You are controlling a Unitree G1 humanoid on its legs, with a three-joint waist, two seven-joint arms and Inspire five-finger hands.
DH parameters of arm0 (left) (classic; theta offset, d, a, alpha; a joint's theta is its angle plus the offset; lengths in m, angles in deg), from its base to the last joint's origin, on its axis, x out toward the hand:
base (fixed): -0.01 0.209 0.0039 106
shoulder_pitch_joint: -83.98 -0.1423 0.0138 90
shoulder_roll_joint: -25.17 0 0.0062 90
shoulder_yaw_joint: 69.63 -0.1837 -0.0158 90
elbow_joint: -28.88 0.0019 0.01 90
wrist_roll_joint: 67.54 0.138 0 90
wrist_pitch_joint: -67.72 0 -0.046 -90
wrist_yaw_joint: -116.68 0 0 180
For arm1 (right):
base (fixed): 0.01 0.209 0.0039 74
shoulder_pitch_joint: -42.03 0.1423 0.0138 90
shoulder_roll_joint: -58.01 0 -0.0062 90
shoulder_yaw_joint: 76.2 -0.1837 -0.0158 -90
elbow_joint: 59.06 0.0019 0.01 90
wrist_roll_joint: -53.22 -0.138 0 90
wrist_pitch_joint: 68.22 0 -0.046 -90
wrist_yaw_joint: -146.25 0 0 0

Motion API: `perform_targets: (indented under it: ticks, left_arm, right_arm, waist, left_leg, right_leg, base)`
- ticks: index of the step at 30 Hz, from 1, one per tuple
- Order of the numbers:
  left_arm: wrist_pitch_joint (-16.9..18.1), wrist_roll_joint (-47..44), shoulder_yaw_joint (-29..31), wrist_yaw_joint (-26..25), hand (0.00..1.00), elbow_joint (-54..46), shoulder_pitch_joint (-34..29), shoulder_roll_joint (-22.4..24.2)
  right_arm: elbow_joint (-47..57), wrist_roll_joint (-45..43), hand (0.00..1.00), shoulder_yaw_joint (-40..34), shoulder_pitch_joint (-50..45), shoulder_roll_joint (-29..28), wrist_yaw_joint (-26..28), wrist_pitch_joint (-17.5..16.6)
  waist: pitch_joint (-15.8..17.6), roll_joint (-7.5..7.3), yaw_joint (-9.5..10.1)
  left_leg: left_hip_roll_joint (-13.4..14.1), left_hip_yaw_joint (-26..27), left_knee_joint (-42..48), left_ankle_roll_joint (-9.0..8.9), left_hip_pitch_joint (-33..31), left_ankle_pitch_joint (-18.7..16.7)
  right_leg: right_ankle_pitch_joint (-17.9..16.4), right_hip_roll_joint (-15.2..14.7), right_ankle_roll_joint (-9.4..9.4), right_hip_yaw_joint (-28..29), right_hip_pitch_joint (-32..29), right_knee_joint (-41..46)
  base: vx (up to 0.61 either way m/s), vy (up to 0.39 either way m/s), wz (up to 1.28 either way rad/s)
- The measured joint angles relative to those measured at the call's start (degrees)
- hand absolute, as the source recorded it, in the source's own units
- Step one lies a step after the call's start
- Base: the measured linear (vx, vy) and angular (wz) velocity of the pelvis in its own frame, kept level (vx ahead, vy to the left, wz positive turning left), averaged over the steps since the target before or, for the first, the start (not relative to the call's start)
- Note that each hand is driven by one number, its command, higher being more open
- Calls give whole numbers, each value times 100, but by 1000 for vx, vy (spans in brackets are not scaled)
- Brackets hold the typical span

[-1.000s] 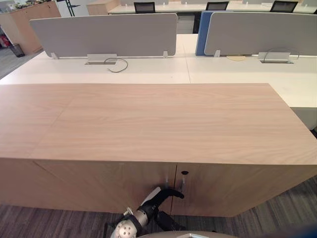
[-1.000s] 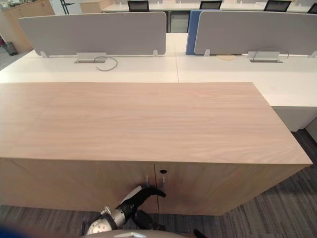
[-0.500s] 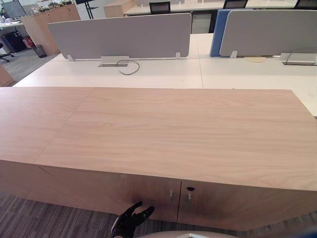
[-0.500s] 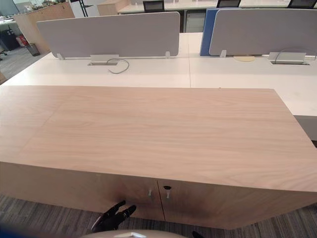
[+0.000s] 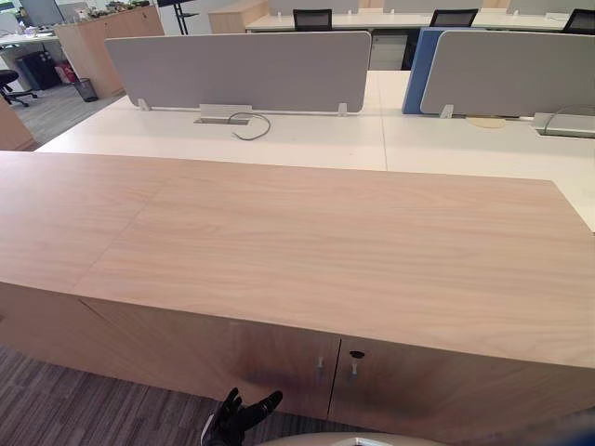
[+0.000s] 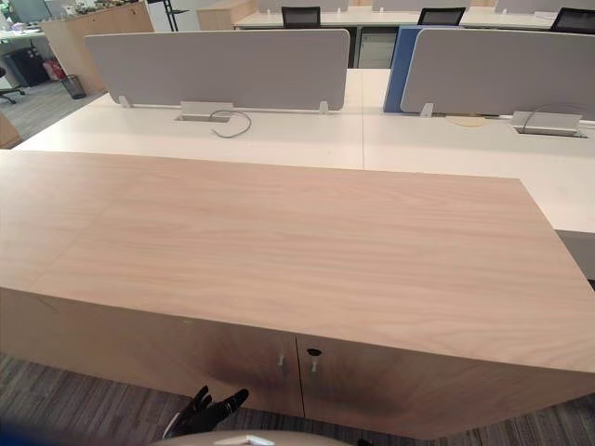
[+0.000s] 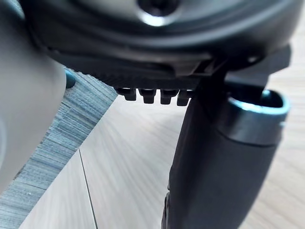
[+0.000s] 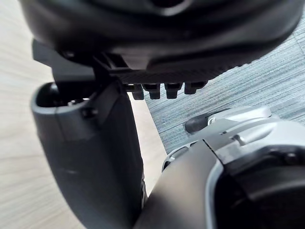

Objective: Walk over to the cabinet, pick up the folder, carry it to the office cabinet, place the folder inside the office cabinet, then close the office cabinet door

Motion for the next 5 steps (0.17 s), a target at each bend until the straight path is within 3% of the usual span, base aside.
perform_targets:
  ticks: [5]
  left_arm:
    - [-12, 164, -16, 1, 100, 8, 16, -19]
  right_arm:
    - [-5, 1, 100, 141, 0, 29, -20, 2]
  waist:
    - [-15, -16, 5]
  left_leg:
    - [-9, -62, -4, -32, 5, 21]
  right_leg:
    - [1, 0, 1, -102, 89, -65]
  base:
    - [9, 4, 8]
